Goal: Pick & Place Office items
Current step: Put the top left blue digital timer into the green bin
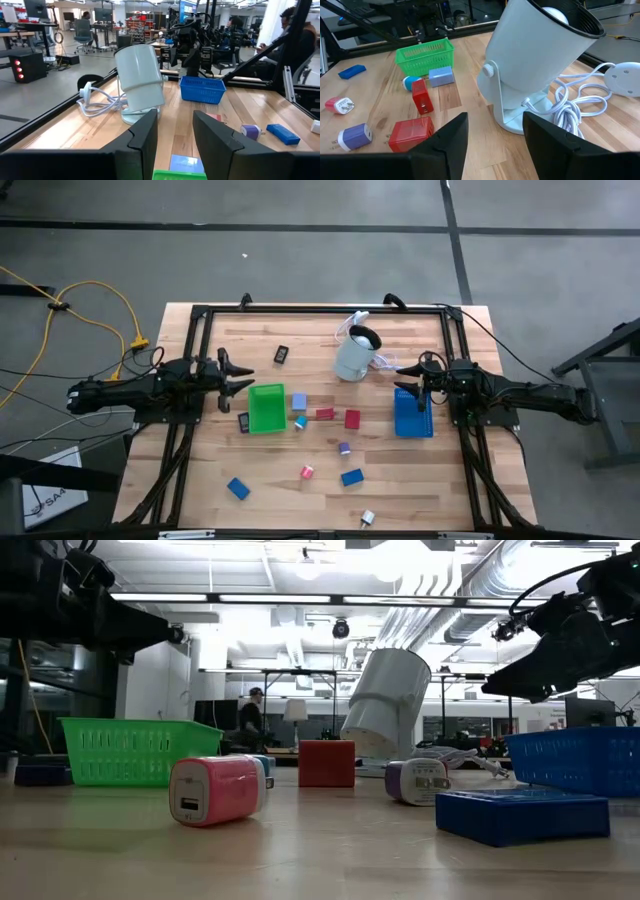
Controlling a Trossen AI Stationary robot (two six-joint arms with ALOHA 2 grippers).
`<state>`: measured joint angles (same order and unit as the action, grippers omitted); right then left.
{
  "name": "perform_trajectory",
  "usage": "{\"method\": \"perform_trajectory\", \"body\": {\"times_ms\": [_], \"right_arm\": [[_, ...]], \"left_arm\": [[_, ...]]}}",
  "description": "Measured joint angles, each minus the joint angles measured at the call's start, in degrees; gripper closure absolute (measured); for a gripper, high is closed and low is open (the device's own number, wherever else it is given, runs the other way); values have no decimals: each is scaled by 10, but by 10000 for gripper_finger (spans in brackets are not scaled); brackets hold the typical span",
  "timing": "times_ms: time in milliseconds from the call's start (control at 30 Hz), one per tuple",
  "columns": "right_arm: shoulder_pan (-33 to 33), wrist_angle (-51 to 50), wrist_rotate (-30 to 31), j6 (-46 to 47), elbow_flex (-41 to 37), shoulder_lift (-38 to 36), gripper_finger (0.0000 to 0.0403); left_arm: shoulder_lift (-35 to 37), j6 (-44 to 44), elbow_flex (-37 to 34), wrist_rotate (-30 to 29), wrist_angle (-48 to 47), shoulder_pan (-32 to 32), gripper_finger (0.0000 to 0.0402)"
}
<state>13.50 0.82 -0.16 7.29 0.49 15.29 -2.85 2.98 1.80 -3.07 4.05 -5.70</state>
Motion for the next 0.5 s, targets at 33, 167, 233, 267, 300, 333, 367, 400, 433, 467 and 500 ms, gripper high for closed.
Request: {"method": "perform_trajectory", "body": {"times_ms": [33,167,233,267,300,333,367,400,433,467,500], "right_arm": [[0,0,0,0,0,0,227],[0,0,0,0,0,0,227],[0,0,0,0,0,0,227],[0,0,0,0,0,0,227],[0,0,0,0,0,0,227],[0,0,0,0,0,0,227],[0,0,0,0,0,0,227],[0,0,0,0,0,0,227],[0,0,0,0,0,0,227],[0,0,0,0,0,0,227],[0,0,0,0,0,0,227]], "left_arm": [[0,-1,0,3,0,0,281],[0,-4,10,1,-18,0,281],[0,-11,20,-18,-31,0,281],[0,-13,26,-30,-36,0,281],[-2,-14,31,-39,-41,0,281],[-6,-14,36,-48,-49,0,281],[-10,-12,43,-54,-59,0,281],[-16,-6,51,-61,-70,0,281],[-24,0,62,-67,-83,0,281],[-32,10,73,-73,-99,0,281],[-41,18,84,-80,-114,0,281]]}}
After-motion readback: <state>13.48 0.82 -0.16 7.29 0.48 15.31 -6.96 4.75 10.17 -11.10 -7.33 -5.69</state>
